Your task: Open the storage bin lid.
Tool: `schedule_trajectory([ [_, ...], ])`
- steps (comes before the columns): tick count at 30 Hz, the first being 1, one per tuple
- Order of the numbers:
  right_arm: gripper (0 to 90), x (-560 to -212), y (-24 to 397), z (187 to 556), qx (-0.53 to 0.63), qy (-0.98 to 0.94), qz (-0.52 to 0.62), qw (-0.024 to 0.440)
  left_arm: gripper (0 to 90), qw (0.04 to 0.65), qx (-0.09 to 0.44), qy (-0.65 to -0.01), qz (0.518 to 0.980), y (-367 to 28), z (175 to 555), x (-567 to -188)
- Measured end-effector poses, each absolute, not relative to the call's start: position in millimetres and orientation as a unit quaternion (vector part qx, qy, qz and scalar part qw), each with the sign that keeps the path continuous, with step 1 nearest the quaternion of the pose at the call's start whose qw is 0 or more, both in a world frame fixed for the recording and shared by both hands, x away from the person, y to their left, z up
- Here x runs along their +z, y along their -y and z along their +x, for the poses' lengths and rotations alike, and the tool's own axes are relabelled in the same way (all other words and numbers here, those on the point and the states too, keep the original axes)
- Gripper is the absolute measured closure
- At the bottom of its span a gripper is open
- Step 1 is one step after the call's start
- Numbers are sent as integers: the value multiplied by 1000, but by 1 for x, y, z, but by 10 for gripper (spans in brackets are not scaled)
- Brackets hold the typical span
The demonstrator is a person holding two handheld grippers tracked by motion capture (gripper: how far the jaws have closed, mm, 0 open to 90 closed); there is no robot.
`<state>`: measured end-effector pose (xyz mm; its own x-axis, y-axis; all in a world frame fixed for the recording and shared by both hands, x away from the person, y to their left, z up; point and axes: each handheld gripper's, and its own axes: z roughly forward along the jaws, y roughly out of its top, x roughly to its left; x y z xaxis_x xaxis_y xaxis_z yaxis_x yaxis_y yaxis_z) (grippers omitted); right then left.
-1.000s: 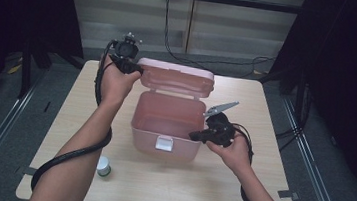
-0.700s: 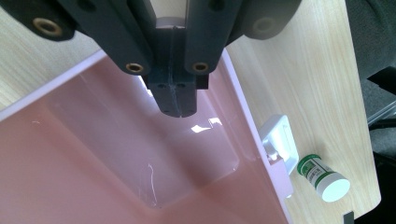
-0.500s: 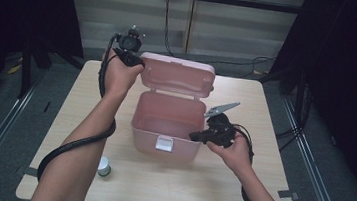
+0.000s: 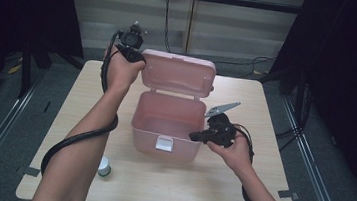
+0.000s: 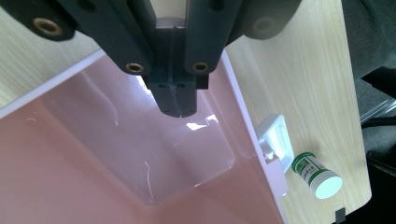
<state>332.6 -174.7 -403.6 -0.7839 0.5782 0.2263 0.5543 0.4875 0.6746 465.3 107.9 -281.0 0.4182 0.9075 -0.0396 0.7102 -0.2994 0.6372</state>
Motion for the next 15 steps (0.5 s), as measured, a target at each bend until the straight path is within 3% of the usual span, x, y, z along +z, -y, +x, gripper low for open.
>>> schedule_trajectory([
  [15,900,-404,175,333,388,-861,329,12,864,320,164,-517,777,-109,473,-285],
])
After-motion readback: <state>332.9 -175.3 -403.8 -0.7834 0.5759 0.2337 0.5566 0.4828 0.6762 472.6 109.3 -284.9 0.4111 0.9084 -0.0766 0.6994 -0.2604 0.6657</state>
